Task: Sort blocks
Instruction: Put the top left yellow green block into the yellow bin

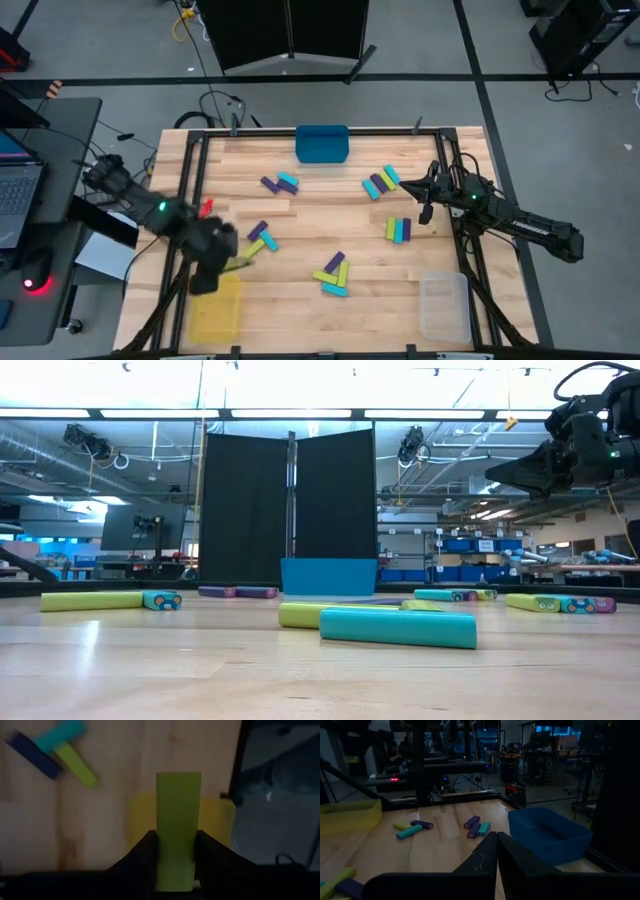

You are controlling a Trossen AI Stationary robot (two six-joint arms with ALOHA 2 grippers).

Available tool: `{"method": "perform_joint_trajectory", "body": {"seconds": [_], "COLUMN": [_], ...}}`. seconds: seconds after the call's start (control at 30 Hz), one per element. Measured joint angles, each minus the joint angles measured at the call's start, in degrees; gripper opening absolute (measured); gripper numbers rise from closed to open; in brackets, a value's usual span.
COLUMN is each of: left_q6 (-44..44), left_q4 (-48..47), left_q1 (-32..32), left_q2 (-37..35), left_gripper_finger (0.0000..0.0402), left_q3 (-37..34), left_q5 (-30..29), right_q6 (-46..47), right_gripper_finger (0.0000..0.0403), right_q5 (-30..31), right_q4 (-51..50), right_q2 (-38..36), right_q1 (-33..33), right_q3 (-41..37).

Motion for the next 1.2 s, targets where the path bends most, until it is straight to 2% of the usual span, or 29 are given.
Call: {"method": "perform_joint_trajectory", "body": {"seconds": [0.2, 0.3, 0.43, 0.7, 0.97, 1.2], "left_q6": [-9.18, -9.64, -9.60, -9.44, -10.45, -8.91], "left_q4": [5.76, 9.81, 15.37, 26.88, 30.51, 30.80], "left_q1": [-8.16, -9.87, -10.05, -9.81, -9.48, -9.50], "left_q2": [0.00, 0.00, 0.00, -0.04, -0.04, -0.02], "left_gripper_finger": [0.0105, 0.0105, 0.0105, 0.0105, 0.0105, 0.0105], "left_q3": [-8.07, -12.59, -19.16, -29.54, -34.89, -36.68], "left_q5": [-1.20, -0.41, 1.62, 2.03, 0.92, 0.96], "right_q6": [0.00, 0.00, 0.00, 0.00, 0.00, 0.00], "right_gripper_finger": [0.0022, 0.0022, 0.0022, 0.0022, 0.0022, 0.0022], "right_q5": [0.00, 0.00, 0.00, 0.00, 0.00, 0.01], "right_q4": [0.00, 0.00, 0.00, 0.00, -0.02, -0.02], "right_q2": [-0.01, 0.00, 0.00, 0.00, 0.00, 0.00], "right_q1": [0.02, 0.02, 0.00, 0.02, 0.00, 0.01], "right_q3": [0.00, 0.00, 0.00, 0.00, 0.00, 0.00]}}
